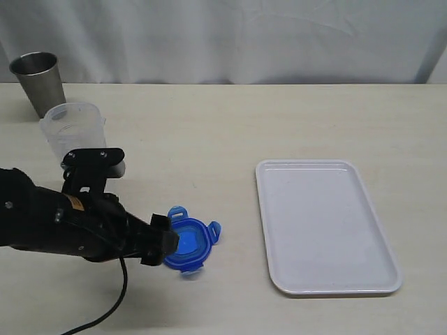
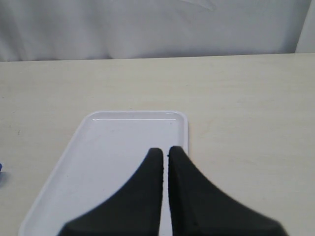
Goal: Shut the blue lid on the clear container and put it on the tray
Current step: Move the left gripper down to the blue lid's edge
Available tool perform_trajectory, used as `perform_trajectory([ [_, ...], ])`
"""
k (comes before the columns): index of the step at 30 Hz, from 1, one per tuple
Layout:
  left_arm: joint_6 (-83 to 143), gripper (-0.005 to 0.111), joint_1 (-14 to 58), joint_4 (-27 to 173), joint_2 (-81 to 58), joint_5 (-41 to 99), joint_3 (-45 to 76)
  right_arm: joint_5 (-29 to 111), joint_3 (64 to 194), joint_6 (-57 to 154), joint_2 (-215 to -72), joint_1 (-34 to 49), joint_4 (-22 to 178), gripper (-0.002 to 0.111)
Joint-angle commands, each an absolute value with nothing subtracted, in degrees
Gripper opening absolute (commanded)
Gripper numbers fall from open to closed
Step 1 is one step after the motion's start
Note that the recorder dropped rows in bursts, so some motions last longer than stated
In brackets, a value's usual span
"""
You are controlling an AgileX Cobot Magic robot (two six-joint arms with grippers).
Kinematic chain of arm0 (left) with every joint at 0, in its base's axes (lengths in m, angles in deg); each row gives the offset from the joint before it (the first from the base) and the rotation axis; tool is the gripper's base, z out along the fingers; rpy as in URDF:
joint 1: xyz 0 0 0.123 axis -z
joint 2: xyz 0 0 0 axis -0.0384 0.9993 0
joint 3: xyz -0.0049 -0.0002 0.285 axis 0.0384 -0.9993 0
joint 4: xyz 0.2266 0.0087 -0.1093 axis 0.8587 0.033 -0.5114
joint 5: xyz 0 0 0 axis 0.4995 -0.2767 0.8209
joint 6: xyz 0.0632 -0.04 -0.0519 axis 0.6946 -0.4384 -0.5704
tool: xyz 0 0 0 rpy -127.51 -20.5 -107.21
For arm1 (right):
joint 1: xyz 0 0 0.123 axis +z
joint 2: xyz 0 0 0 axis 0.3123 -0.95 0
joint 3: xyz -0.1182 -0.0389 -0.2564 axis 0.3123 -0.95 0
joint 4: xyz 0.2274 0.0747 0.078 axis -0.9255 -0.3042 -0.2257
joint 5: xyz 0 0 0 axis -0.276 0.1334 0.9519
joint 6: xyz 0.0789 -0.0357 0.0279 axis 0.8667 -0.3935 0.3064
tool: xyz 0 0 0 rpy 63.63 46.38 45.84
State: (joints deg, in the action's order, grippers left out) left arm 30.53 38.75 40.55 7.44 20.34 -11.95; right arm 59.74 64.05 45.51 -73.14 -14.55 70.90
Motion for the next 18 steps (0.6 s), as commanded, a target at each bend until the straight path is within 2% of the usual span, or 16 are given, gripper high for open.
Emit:
perform_trajectory([
  [1,29.2,0.105,38.9,38.3,11.8,23.6,-12.1,59.5,63.8,45.6,-73.2,-14.3,70.9,0.004],
  [10,27.3,0.102,38.9,35.7,14.4,26.5,-12.1,59.5,63.8,45.6,-73.2,-14.3,70.9,0.004],
  [14,24.4,0.071,38.9,35.7,14.4,26.5,-12.1,59.5,63.8,45.6,-73.2,-14.3,70.9,0.004],
  [16,24.4,0.05,38.9,35.7,14.4,26.2,-12.1,59.5,63.8,45.6,-73.2,-14.3,70.9,0.004],
  [18,24.6,0.041,38.9,36.3,14.4,24.1,-12.1,59.5,63.8,45.6,-73.2,-14.3,70.9,0.004],
])
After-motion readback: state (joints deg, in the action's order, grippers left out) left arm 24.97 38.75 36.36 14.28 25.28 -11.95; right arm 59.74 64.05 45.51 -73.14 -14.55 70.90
